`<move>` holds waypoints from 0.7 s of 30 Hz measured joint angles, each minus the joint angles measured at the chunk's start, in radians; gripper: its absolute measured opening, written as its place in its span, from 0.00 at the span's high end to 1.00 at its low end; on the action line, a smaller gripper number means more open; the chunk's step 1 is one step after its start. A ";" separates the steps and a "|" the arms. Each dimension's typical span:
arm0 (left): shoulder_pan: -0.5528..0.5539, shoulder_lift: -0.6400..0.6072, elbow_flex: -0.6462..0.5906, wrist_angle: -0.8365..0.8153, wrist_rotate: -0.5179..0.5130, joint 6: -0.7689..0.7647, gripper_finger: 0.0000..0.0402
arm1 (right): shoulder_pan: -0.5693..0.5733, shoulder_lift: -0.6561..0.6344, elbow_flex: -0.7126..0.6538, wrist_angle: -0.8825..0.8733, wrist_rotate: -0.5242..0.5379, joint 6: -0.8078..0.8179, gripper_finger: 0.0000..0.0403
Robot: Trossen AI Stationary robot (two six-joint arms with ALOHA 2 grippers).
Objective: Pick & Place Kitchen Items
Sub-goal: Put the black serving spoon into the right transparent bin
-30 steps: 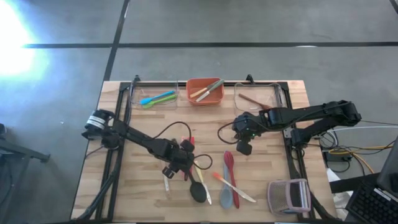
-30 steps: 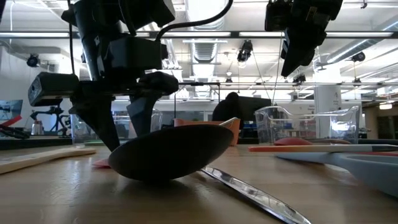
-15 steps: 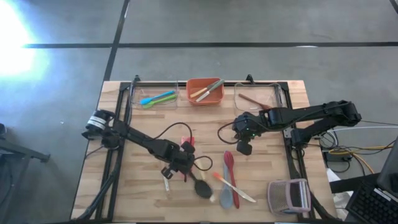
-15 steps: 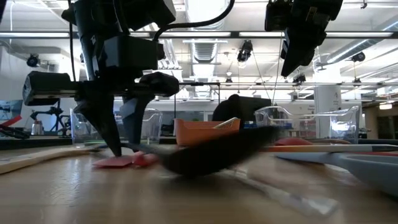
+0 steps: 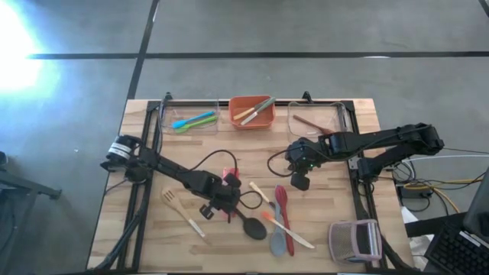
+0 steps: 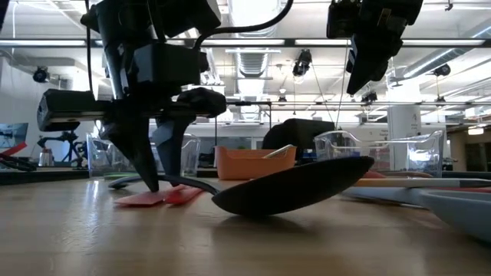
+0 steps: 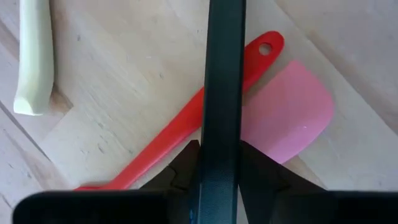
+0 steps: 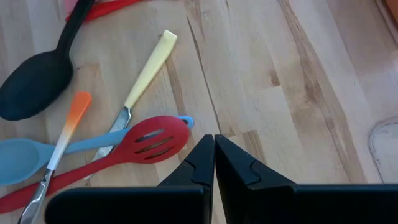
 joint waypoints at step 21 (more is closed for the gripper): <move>0.000 -0.152 0.061 -0.225 0.018 -0.134 0.80 | 0.001 0.000 0.000 -0.001 0.000 0.005 0.98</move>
